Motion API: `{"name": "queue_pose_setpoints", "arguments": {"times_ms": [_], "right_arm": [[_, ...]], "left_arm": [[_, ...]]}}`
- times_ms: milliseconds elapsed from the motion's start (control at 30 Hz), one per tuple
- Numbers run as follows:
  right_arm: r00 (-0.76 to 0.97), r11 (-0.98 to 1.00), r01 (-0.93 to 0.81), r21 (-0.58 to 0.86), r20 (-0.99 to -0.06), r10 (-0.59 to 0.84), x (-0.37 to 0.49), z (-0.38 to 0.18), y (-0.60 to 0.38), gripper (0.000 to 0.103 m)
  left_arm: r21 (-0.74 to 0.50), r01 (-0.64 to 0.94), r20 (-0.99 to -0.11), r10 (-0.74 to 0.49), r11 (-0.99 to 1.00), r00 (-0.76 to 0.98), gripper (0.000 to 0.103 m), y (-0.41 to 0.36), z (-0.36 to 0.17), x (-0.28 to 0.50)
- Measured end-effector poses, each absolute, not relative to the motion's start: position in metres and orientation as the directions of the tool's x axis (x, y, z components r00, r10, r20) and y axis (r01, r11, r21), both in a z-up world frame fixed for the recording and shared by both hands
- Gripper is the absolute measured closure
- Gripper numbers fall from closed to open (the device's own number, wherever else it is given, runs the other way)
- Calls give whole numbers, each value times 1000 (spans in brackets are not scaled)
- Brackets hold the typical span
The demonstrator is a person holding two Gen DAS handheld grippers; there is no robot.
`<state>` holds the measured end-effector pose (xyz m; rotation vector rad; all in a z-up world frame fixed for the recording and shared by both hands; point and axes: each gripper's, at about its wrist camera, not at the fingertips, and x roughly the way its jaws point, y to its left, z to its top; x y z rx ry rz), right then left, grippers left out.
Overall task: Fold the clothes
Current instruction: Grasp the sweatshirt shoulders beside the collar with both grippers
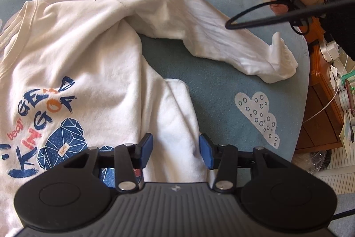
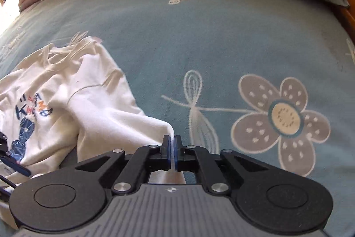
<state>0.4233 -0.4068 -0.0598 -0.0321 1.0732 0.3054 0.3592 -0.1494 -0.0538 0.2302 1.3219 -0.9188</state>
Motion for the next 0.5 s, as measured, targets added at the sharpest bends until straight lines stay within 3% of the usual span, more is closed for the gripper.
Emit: {"name": "queue_pose_setpoints", "arguments": {"times_ms": [200, 267, 400, 500], "right_arm": [[434, 978, -208, 10, -895, 101, 454, -71, -416, 98], [440, 984, -178, 30, -892, 107, 452, -69, -420, 96], [513, 977, -174, 122, -836, 196, 445, -41, -423, 82], [521, 960, -195, 202, -808, 276, 456, -33, -417, 77]], "left_arm": [[-335, 687, -890, -457, 644, -6, 57, -154, -49, 364], [-326, 686, -890, -456, 651, 11, 57, -152, -48, 365], [-307, 667, -890, -453, 679, 52, 57, -142, -45, 370], [-272, 646, -894, -435, 714, 104, 57, -131, -44, 376]]}}
